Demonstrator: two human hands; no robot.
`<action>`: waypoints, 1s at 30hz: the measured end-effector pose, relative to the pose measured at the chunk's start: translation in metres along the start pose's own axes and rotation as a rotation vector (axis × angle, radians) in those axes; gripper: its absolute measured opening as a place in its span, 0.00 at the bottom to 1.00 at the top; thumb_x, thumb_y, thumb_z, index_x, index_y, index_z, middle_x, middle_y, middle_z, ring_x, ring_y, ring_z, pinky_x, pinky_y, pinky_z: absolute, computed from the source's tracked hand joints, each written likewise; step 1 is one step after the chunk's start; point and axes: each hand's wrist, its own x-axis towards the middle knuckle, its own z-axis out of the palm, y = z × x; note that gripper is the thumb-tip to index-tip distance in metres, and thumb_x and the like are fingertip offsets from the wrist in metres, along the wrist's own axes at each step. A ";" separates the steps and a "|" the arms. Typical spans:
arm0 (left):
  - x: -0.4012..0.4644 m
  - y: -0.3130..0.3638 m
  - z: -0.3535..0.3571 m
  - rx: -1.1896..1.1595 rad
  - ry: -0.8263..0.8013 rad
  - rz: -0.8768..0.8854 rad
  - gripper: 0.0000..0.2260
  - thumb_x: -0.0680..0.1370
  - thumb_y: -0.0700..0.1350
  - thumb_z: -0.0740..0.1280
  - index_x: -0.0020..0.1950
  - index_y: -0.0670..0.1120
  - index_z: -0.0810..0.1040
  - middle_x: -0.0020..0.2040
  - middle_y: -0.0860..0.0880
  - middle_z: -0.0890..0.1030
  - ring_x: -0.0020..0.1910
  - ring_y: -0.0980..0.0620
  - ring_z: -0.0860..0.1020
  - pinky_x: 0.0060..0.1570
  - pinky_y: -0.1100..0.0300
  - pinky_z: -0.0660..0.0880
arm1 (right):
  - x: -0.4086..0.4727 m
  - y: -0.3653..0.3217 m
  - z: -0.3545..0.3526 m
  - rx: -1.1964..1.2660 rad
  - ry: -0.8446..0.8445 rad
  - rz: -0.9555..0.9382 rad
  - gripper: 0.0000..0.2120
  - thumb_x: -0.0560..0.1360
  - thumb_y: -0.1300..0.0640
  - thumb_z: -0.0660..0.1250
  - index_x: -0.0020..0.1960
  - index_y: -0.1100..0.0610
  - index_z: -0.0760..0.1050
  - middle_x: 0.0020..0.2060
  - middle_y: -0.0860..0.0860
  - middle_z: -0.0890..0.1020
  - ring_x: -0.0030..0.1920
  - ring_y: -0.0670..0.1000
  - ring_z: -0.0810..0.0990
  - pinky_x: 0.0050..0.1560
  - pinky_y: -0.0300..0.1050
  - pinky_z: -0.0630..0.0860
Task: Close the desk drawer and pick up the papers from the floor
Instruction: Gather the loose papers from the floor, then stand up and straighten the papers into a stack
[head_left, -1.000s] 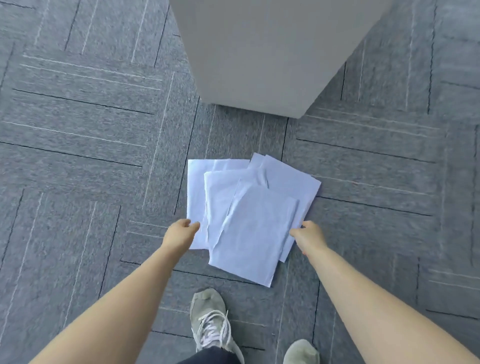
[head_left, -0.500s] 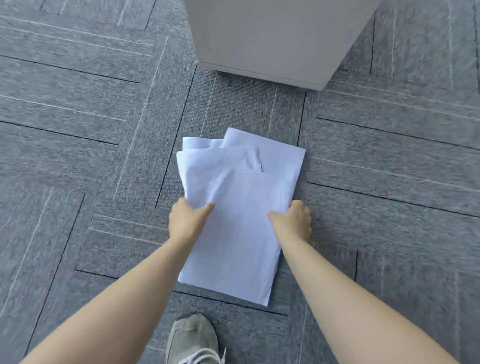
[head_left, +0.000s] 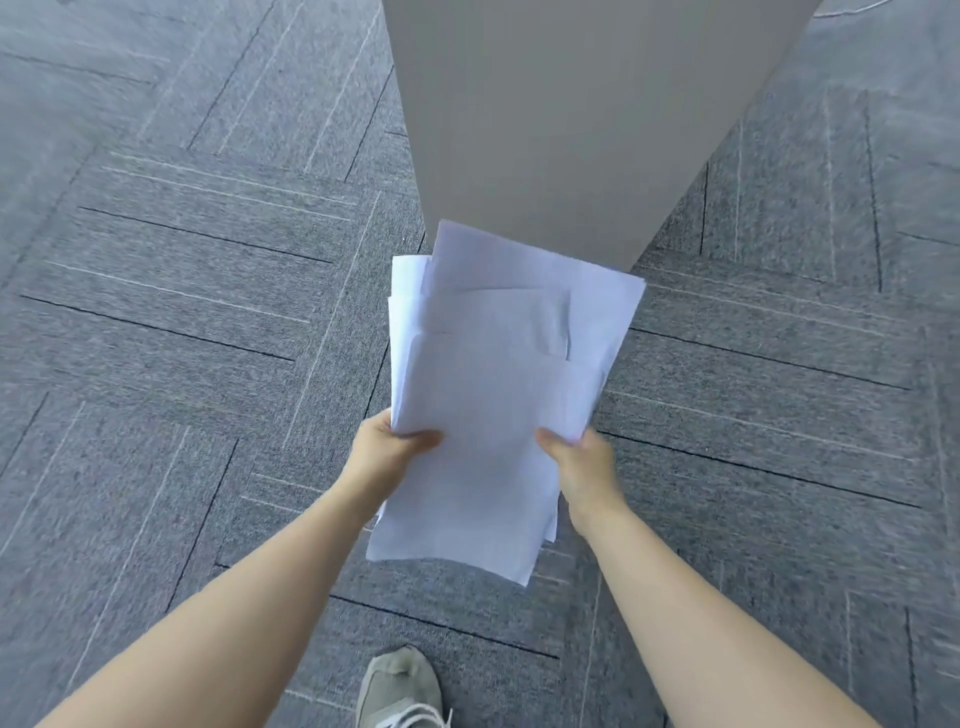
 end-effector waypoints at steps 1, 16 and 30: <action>-0.016 0.027 -0.004 -0.019 0.007 0.014 0.12 0.64 0.37 0.77 0.45 0.42 0.82 0.36 0.50 0.85 0.34 0.54 0.83 0.38 0.58 0.82 | -0.021 -0.029 -0.001 -0.006 0.008 -0.053 0.06 0.72 0.64 0.68 0.47 0.57 0.81 0.46 0.56 0.86 0.48 0.58 0.84 0.51 0.52 0.79; -0.294 0.616 -0.058 -0.254 0.127 0.454 0.10 0.70 0.41 0.76 0.38 0.38 0.77 0.35 0.46 0.80 0.34 0.47 0.76 0.34 0.54 0.73 | -0.374 -0.604 -0.056 0.166 0.021 -0.645 0.04 0.74 0.60 0.67 0.47 0.60 0.78 0.37 0.50 0.82 0.39 0.50 0.79 0.41 0.45 0.76; -0.223 0.793 0.038 -0.335 0.049 0.540 0.15 0.64 0.45 0.77 0.50 0.48 0.82 0.44 0.53 0.86 0.44 0.53 0.84 0.46 0.55 0.80 | -0.279 -0.771 -0.135 0.167 0.036 -0.755 0.07 0.72 0.67 0.69 0.48 0.61 0.83 0.35 0.57 0.85 0.35 0.53 0.81 0.37 0.35 0.74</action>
